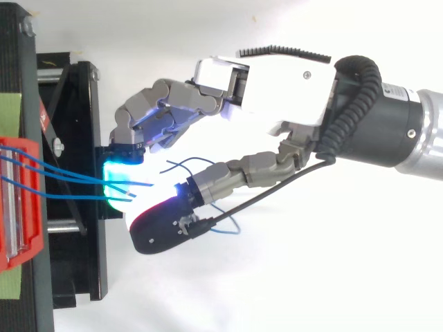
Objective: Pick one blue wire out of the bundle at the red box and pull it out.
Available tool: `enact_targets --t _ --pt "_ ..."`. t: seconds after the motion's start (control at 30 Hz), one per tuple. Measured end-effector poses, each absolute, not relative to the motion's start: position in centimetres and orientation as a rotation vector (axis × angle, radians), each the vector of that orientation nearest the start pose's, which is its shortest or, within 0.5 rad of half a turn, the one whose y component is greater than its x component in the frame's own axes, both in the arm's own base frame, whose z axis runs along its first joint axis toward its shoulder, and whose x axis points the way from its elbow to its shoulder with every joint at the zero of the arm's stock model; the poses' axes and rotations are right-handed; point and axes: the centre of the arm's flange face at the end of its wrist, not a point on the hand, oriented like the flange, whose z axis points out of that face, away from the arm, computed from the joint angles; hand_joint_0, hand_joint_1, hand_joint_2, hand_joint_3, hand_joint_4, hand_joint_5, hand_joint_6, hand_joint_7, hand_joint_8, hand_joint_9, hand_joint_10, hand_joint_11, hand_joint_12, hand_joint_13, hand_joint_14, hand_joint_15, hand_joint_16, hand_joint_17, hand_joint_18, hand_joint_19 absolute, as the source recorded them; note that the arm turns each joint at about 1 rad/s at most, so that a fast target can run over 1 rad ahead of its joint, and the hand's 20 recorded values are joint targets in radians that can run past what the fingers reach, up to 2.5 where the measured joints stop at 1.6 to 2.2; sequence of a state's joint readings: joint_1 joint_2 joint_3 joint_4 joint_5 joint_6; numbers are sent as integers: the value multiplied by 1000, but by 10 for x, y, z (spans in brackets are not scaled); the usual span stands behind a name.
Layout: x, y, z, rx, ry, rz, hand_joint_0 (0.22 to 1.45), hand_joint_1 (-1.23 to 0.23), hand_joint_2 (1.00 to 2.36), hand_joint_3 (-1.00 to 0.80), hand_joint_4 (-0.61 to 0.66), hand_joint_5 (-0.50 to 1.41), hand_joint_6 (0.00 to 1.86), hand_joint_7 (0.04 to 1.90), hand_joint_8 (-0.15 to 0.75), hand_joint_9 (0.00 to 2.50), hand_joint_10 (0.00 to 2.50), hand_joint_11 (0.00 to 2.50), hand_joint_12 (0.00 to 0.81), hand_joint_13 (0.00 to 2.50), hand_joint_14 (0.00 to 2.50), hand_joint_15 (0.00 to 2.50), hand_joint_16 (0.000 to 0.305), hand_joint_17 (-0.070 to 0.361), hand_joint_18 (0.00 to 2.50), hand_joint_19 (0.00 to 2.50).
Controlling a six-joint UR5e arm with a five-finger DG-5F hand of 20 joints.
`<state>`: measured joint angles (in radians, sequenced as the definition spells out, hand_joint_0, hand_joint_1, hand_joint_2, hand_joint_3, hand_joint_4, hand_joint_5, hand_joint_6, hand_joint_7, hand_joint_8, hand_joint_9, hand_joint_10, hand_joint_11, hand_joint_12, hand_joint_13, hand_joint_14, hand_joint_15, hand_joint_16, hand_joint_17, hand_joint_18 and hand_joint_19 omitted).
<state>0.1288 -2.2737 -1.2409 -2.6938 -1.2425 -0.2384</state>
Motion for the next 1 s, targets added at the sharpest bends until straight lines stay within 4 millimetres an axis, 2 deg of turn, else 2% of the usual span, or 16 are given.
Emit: enact_targets --t 0.17,0.27,0.4,0.6,0.73,1.0 --pt "756 -69 252 1104 1119 921 602 -601 1010 -370 275 -176 824 1052 383 799 12 501 451 559 6 180 59 132 668 448" --pt "756 -69 252 1103 1119 922 622 -722 1013 -320 283 -207 875 963 376 742 12 505 452 550 5 178 59 132 674 437" --pt "756 -69 252 1104 1119 921 646 -779 1013 -317 288 -216 884 930 375 725 14 517 452 549 5 171 59 133 678 419" --pt "756 -70 252 1105 1119 921 656 -789 1012 -346 279 -215 883 899 371 731 14 521 450 552 6 172 59 132 687 425" --pt "756 -70 252 1105 1119 920 665 -757 1014 -288 203 -219 881 987 368 738 12 523 449 558 7 170 59 132 691 425" --pt "756 -70 252 1104 1120 920 715 -727 1014 -273 236 -228 860 929 364 718 11 493 447 555 5 162 59 132 692 419"
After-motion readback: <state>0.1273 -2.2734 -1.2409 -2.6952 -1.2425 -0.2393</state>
